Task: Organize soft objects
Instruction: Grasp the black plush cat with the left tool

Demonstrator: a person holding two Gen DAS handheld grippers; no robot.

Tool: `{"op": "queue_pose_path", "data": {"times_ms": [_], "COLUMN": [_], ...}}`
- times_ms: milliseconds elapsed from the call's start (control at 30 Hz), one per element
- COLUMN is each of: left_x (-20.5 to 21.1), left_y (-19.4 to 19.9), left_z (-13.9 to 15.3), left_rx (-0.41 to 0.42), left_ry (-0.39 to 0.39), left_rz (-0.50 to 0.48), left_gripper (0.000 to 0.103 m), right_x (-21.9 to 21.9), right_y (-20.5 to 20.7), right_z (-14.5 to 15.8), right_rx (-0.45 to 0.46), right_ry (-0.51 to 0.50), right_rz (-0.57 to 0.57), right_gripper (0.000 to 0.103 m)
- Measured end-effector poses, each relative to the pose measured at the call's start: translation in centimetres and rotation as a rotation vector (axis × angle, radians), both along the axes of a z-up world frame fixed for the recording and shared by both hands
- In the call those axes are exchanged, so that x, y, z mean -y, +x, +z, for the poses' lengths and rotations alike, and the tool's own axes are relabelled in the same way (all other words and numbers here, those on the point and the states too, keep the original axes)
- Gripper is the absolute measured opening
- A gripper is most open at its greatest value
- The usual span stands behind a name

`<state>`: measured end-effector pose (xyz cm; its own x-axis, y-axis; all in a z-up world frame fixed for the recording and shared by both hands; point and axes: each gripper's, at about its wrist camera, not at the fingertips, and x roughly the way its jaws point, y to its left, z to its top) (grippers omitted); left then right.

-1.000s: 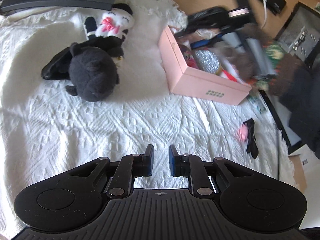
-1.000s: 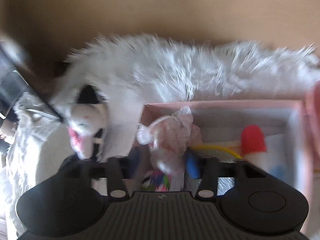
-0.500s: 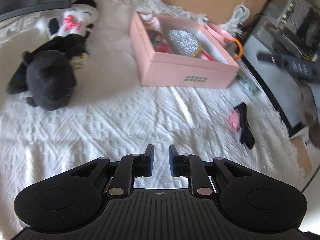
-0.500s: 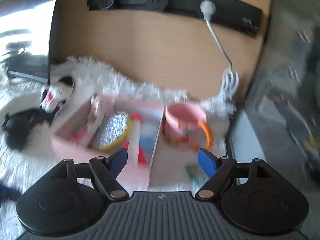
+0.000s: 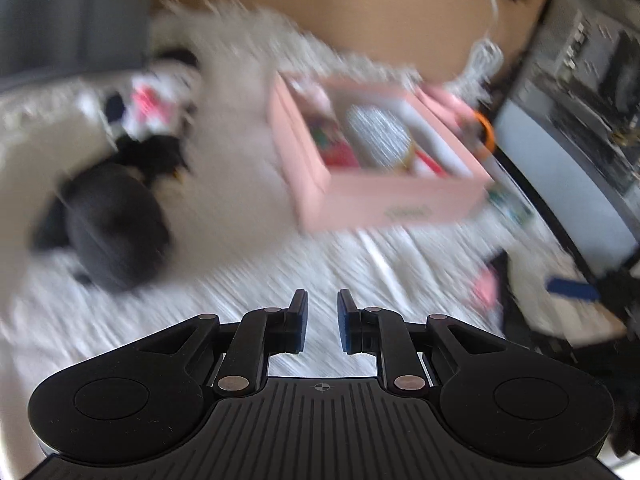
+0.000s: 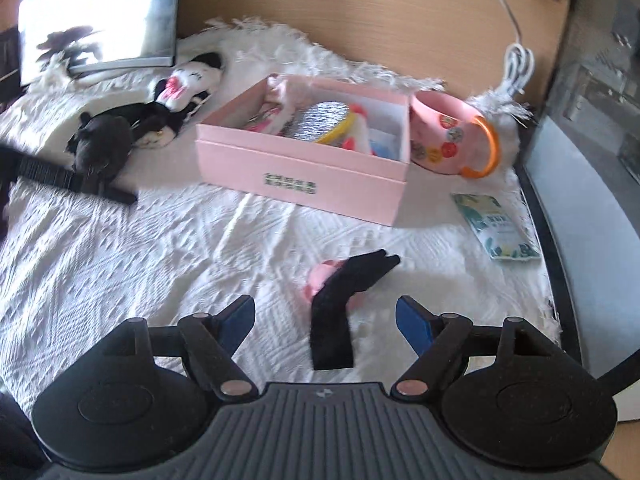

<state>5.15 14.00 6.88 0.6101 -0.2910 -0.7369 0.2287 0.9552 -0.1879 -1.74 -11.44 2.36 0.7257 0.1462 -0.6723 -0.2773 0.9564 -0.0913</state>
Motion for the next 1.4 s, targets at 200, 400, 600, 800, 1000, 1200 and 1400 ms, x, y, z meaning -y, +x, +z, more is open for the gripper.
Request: {"op": "queue_pose_path", "data": {"times_ms": [200, 400, 600, 800, 1000, 1200, 1400], "left_x": [-3.4, -4.2, -5.9, -10.6, -10.5, -9.2, -10.0], "left_y": [4.7, 4.1, -0.5, 0.2, 3.5, 6.2, 6.9], "left_z": [-0.1, -0.8, 0.9, 1.1, 0.1, 0.8, -0.7], "left_rx": [0.004, 0.002, 0.125, 0.087, 0.038, -0.022, -0.076], "left_ry": [0.060, 0.084, 0.045, -0.125, -0.169, -0.082, -0.089], "left_rz": [0.095, 0.113, 0.167, 0.433, 0.436, 0.369, 0.455], "left_gripper": [0.018, 0.018, 0.019, 0.019, 0.026, 0.075, 0.088], "right_x": [-1.3, -1.7, -1.4, -1.7, -2.3, -2.6, -2.8], "right_y": [0.5, 0.8, 1.5, 1.8, 1.9, 1.9, 1.4], "right_z": [-0.5, -1.2, -1.9, -2.1, -2.8, -3.0, -2.8], "right_rx": [-0.006, -0.012, -0.039, -0.037, -0.065, -0.075, -0.046], "right_ry": [-0.006, -0.023, -0.015, 0.002, -0.003, 0.002, -0.014], "right_rz": [0.013, 0.007, -0.025, -0.034, -0.026, -0.029, -0.033], "right_gripper": [0.078, 0.078, 0.078, 0.078, 0.078, 0.078, 0.078]}}
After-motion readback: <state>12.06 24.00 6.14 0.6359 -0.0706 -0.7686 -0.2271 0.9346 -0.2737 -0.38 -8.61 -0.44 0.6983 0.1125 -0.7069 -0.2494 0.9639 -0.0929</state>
